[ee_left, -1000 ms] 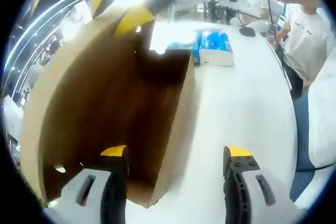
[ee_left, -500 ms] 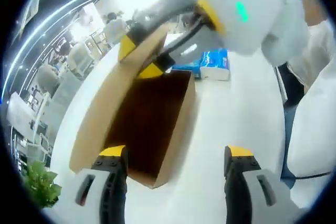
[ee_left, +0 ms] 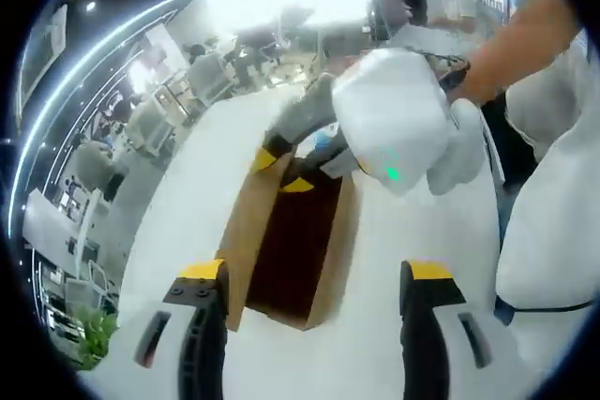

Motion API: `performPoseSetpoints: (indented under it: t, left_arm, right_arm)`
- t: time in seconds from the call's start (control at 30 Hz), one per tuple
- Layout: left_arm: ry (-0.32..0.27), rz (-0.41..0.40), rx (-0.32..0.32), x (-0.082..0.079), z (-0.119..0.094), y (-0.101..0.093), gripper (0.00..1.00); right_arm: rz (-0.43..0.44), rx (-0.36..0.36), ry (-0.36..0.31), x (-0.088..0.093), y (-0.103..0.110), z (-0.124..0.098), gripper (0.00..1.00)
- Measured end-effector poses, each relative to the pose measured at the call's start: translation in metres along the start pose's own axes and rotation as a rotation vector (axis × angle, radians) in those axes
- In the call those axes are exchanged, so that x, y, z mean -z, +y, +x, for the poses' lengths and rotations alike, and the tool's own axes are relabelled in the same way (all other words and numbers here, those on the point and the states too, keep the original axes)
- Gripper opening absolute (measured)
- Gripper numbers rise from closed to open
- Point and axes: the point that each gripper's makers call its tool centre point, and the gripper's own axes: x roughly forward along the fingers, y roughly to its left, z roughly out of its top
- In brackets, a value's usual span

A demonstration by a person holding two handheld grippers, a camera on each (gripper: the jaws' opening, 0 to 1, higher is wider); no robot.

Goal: Operate the shoe box by opening the lid, removing the specified soft item, and placing it in the target area until the item is outside and the box remains undamaged.

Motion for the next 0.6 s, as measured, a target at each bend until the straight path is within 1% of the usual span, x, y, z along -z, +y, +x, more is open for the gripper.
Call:
performPoseSetpoints:
  t: [0.03, 0.07, 0.1, 0.17, 0.33, 0.4, 0.47, 0.53, 0.6]
  left_arm:
    - [-0.009, 0.026, -0.008, -0.008, -0.010, 0.002, 0.77]
    - [-0.026, 0.075, -0.023, -0.018, -0.023, 0.011, 0.77]
    - [-0.025, 0.100, -0.045, -0.024, -0.035, 0.021, 0.77]
    - [-0.025, 0.091, -0.034, -0.030, -0.043, 0.031, 0.76]
    - [-0.020, 0.088, -0.052, -0.036, -0.043, 0.054, 0.77]
    - [-0.002, 0.084, -0.069, -0.034, -0.041, 0.065, 0.76]
    - [0.000, 0.097, -0.087, -0.035, -0.041, 0.072, 0.76]
    - [0.022, 0.096, -0.102, -0.032, -0.037, 0.081, 0.76]
    - [0.030, 0.093, -0.102, -0.030, -0.033, 0.086, 0.76]
  right_arm:
    - [0.001, 0.001, 0.001, 0.000, 0.000, 0.000, 0.19]
    - [0.002, 0.002, 0.000, 0.000, 0.001, 0.000, 0.19]
    - [-0.001, 0.002, -0.001, 0.000, 0.003, -0.002, 0.19]
    - [0.003, 0.004, -0.003, -0.001, 0.005, -0.002, 0.19]
    - [0.005, 0.002, -0.003, -0.002, 0.007, -0.003, 0.19]
    - [-0.001, 0.003, -0.005, -0.002, 0.007, -0.003, 0.19]
    - [0.001, 0.003, -0.006, -0.003, 0.007, -0.003, 0.19]
    - [0.003, 0.002, -0.004, -0.003, 0.007, -0.003, 0.19]
    - [0.009, 0.005, -0.003, -0.003, 0.007, -0.003, 0.19]
